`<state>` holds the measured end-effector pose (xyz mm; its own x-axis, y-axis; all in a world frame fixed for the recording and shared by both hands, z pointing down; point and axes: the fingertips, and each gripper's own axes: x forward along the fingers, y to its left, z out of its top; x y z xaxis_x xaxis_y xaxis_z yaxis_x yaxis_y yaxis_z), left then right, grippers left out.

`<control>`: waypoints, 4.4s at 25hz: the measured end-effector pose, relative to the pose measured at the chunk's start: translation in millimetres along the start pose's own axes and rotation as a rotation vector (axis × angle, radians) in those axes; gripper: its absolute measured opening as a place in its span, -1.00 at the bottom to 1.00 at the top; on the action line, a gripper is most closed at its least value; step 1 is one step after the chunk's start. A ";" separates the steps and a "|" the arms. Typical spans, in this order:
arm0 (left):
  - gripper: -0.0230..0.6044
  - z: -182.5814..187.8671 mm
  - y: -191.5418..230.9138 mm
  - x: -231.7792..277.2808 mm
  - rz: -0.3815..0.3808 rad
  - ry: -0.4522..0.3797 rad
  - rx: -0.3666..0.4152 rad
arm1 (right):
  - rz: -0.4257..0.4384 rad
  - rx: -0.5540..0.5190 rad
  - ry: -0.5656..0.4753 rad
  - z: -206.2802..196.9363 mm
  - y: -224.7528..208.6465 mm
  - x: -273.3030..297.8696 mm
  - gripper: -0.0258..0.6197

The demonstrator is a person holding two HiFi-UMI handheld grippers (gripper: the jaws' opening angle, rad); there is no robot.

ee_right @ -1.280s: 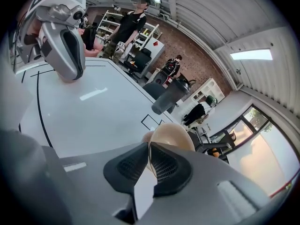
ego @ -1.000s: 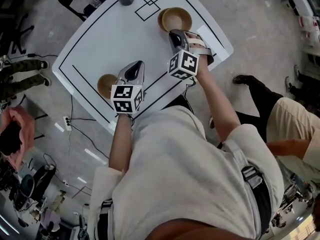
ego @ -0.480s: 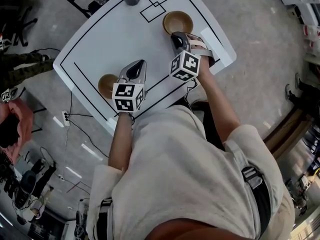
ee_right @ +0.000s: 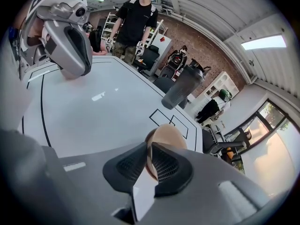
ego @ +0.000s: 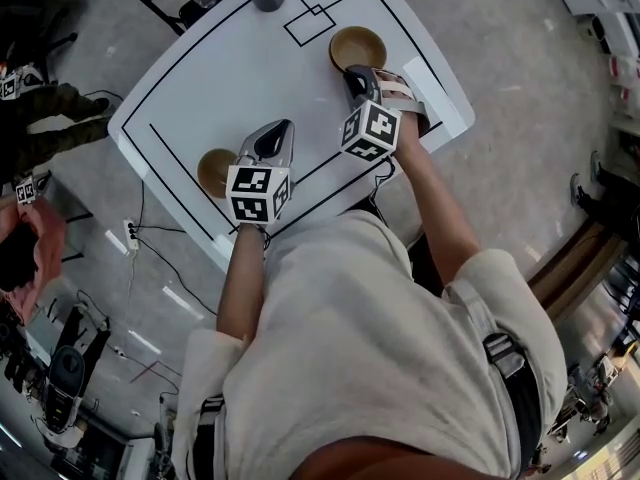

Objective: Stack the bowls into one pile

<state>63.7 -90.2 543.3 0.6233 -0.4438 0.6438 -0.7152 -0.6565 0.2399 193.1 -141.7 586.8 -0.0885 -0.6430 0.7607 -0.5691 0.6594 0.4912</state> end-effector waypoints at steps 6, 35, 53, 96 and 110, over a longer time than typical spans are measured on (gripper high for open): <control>-0.92 0.9 3.0 -2.4 0.007 0.000 -0.008 | 0.008 0.006 0.004 1.3 0.6 2.7 -0.82; -0.92 -12.3 43.8 -64.5 0.161 -0.052 -0.101 | 0.093 -0.057 -0.308 117.2 58.4 -18.1 -0.92; -0.92 -62.1 118.1 -172.2 0.320 -0.097 -0.246 | 0.404 0.331 -0.472 227.4 142.5 -49.1 -0.92; -0.86 -160.1 155.7 -174.9 0.039 0.031 -0.602 | 0.101 0.436 -0.271 204.9 183.7 -164.5 -0.92; -0.84 -146.4 161.9 -269.6 0.088 -0.182 -0.671 | 0.135 0.377 -0.324 253.0 215.6 -177.2 -0.92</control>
<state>-266.4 12.4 515.0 0.5552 -0.6115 0.5637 -0.7696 -0.1208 0.6270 -120.8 15.8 450.6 -0.3966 -0.6890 0.6067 -0.7852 0.5969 0.1646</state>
